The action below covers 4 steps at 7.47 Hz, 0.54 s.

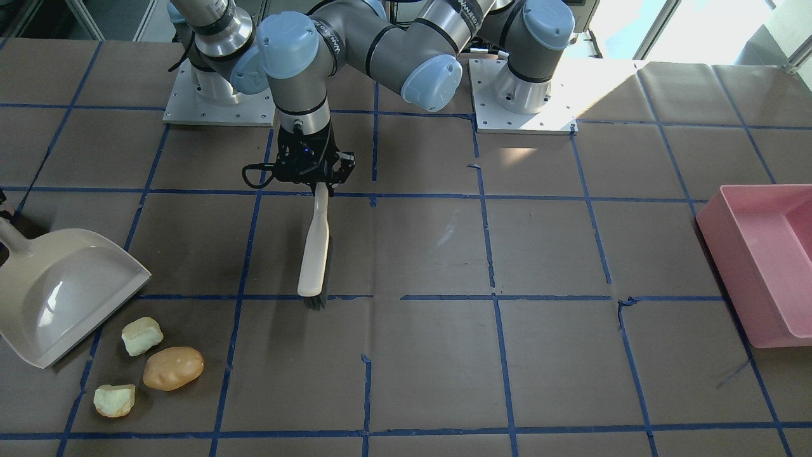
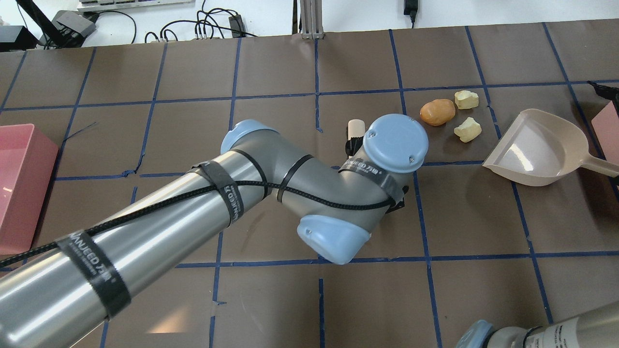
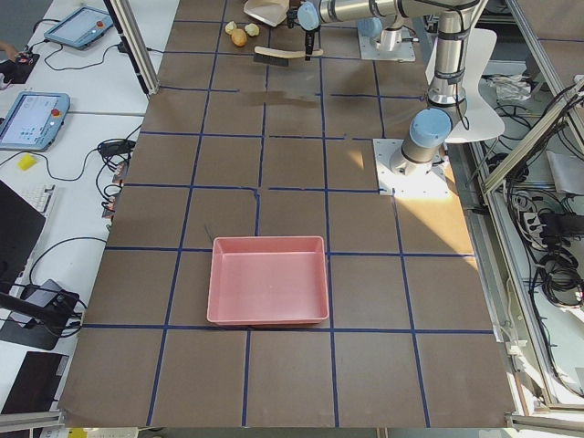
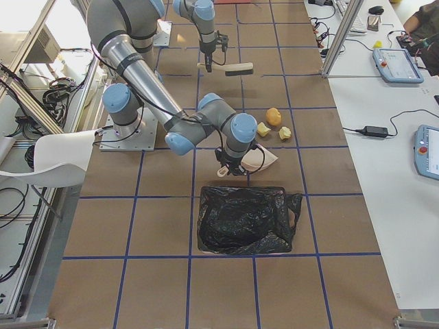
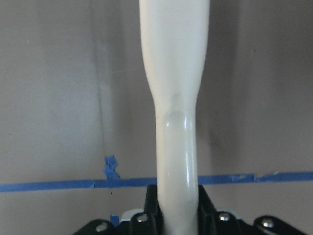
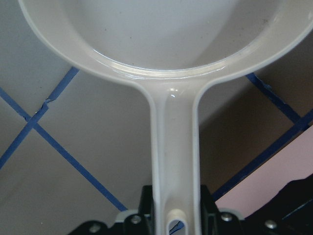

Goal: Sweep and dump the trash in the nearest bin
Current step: 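Lift the brush with the left gripper and carry it toward the potato, then sweep the potato and cubes with the brush into the held dustpan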

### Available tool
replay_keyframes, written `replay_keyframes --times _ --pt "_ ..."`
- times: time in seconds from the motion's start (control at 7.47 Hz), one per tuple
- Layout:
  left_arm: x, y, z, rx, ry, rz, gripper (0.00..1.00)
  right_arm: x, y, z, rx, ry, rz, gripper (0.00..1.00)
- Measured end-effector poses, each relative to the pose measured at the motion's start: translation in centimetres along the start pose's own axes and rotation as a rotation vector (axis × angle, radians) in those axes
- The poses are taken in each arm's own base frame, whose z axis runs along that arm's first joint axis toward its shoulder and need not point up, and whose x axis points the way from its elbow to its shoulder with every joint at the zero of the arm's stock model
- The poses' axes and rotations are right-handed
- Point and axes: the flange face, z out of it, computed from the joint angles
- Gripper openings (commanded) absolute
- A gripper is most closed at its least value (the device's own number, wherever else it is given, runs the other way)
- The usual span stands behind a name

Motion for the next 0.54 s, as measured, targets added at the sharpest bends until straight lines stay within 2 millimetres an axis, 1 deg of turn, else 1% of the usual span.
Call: replay_keyframes --times 0.13,0.27,0.4,0.54 --pt "2.7 -3.9 -0.5 0.027 -0.014 -0.01 0.0 0.5 -0.5 0.6 -0.002 0.01 -0.032 0.24" --pt "5.4 -7.6 -0.1 0.044 -0.035 -0.011 0.0 0.7 -1.4 0.8 -0.008 0.02 -0.062 0.24" --pt "7.6 -10.7 0.8 0.056 -0.055 0.004 0.0 0.6 -2.7 0.8 -0.019 0.032 -0.095 0.24" --pt "9.3 -13.1 1.4 0.075 -0.077 0.043 0.0 0.5 -4.0 0.8 -0.033 0.048 -0.13 0.24"
